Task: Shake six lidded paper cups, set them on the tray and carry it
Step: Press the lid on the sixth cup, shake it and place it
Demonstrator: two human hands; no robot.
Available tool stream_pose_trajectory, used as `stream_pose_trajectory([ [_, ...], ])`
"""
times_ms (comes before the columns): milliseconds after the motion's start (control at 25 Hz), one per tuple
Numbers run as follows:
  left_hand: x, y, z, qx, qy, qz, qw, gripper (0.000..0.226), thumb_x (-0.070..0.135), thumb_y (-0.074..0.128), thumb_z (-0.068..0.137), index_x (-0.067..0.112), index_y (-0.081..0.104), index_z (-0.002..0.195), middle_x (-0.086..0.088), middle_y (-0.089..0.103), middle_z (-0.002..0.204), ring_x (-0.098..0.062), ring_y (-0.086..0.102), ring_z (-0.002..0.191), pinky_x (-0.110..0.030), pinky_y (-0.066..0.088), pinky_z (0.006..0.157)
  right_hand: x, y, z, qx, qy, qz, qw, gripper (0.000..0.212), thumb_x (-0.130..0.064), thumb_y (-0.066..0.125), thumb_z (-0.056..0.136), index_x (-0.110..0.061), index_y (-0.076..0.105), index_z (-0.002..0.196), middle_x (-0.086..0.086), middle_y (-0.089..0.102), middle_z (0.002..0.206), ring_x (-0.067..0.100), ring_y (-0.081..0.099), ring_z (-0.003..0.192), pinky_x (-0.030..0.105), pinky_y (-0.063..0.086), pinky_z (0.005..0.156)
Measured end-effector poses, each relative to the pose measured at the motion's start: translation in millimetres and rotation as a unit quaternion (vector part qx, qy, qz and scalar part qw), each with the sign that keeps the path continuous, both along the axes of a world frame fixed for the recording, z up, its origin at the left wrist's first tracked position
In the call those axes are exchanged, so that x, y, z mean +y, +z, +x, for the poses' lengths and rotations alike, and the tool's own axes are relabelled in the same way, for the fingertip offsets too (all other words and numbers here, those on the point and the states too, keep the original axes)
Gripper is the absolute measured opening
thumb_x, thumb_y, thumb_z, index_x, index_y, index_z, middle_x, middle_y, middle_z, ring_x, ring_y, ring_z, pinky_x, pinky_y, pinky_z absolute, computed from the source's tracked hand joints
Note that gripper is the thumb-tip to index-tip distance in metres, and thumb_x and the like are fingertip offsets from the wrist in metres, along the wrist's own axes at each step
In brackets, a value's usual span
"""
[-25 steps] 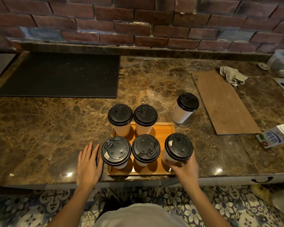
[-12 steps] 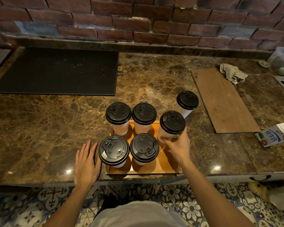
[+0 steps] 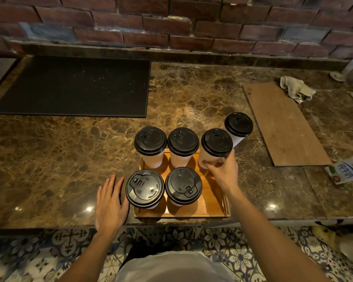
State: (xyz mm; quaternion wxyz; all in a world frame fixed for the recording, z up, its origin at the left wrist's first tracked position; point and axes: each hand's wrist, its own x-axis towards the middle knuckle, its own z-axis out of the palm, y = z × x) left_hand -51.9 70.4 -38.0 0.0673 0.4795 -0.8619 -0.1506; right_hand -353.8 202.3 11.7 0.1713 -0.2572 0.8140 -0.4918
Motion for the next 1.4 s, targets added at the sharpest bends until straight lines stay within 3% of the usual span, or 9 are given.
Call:
stream_pose_trajectory([
  [160, -2.0, -0.6, 0.4, -0.002, 0.002, 0.010, 1.000, 0.064, 0.035, 0.043, 0.088, 0.008, 0.034, 0.145, -0.014, 0.027, 0.154, -0.027, 0.020, 0.144, -0.044, 0.009, 0.119, 16.8, -0.3, -8.2, -0.076, -0.015, -0.042, 0.996, 0.082, -0.005, 0.080, 0.076, -0.021, 0.034, 0.142, -0.006, 0.050, 0.133, 0.009, 0.052, 0.121, 0.022, 0.048, 0.093],
  [360, -1.3, 0.6, -1.0, -0.014, -0.002, 0.013, 1.000, 0.064, 0.034, 0.045, 0.087, 0.007, 0.035, 0.145, -0.015, 0.028, 0.154, -0.029, 0.021, 0.144, -0.044, 0.010, 0.119, 30.1, 9.7, -41.9, -0.098, -0.130, -0.092, 0.982, 0.084, -0.007, 0.078, 0.079, -0.016, 0.028, 0.146, 0.007, 0.046, 0.142, 0.017, 0.052, 0.122, 0.008, 0.049, 0.077],
  [440, -1.0, 2.6, -1.6, -0.017, -0.002, 0.011, 1.000, 0.066, 0.035, 0.042, 0.085, 0.007, 0.036, 0.144, -0.015, 0.028, 0.153, -0.029, 0.021, 0.144, -0.044, 0.011, 0.118, 24.1, 12.3, -55.4, -0.105, -0.123, -0.089, 0.983, 0.093, -0.011, 0.079, 0.079, -0.015, 0.020, 0.151, 0.007, 0.039, 0.149, 0.019, 0.045, 0.131, 0.011, 0.046, 0.086],
  [560, 0.4, 5.2, -4.1, -0.016, 0.004, 0.011, 1.000, 0.067, 0.036, 0.040, 0.084, 0.005, 0.037, 0.143, -0.015, 0.029, 0.153, -0.029, 0.021, 0.144, -0.045, 0.011, 0.119, 8.8, 12.3, -68.8, -0.115, -0.098, -0.081, 0.985, 0.099, -0.011, 0.079, 0.079, -0.014, 0.015, 0.154, 0.008, 0.031, 0.157, 0.022, 0.033, 0.143, 0.030, 0.036, 0.108],
  [680, -0.3, 8.3, -5.1, -0.012, 0.005, 0.012, 1.000, 0.074, 0.049, 0.027, 0.084, 0.006, 0.038, 0.143, -0.016, 0.028, 0.153, -0.029, 0.021, 0.144, -0.043, 0.009, 0.119, -7.1, 9.0, -73.3, -0.109, -0.083, -0.079, 0.987, 0.098, -0.012, 0.083, 0.076, -0.014, 0.021, 0.152, 0.007, 0.039, 0.152, 0.021, 0.039, 0.140, 0.040, 0.035, 0.114],
  [880, -1.2, 8.1, -4.3, -0.010, 0.000, 0.013, 1.000, 0.083, 0.057, 0.017, 0.079, 0.010, 0.035, 0.145, -0.014, 0.026, 0.155, -0.027, 0.017, 0.145, -0.042, 0.006, 0.119, -20.2, 4.7, -75.6, -0.076, -0.118, -0.053, 0.989, 0.088, -0.023, 0.085, 0.074, -0.017, 0.032, 0.145, 0.006, 0.050, 0.144, 0.023, 0.048, 0.132, 0.033, 0.037, 0.102],
  [1120, -1.9, 8.5, -4.0, -0.012, 0.002, 0.019, 1.000, 0.084, 0.059, 0.014, 0.080, 0.012, 0.030, 0.147, -0.011, 0.021, 0.157, -0.024, 0.013, 0.146, -0.040, 0.002, 0.120, -18.9, 6.5, -75.8, -0.050, -0.130, -0.051, 0.989, 0.087, -0.021, 0.085, 0.074, -0.016, 0.033, 0.145, 0.007, 0.050, 0.143, 0.024, 0.048, 0.132, 0.044, 0.039, 0.110],
  [1240, -1.3, 9.2, -3.9, -0.024, 0.006, 0.020, 0.999, 0.072, 0.051, 0.030, 0.088, 0.012, 0.028, 0.148, -0.011, 0.020, 0.157, -0.024, 0.012, 0.146, -0.039, 0.001, 0.120, -18.1, 23.2, -77.4, -0.020, -0.144, -0.079, 0.986, 0.089, -0.021, 0.085, 0.073, -0.016, 0.033, 0.146, 0.006, 0.050, 0.143, 0.022, 0.047, 0.132, 0.042, 0.039, 0.111],
  [1400, -1.0, 8.8, -3.0, -0.015, 0.005, 0.026, 1.000, 0.065, 0.034, 0.055, 0.093, 0.012, 0.028, 0.148, -0.010, 0.020, 0.157, -0.024, 0.011, 0.147, -0.041, 0.003, 0.120, -19.6, 68.6, -85.7, 0.034, -0.133, -0.132, 0.982, 0.090, -0.018, 0.084, 0.073, -0.014, 0.034, 0.147, 0.003, 0.047, 0.145, 0.009, 0.045, 0.129, 0.022, 0.039, 0.105],
])
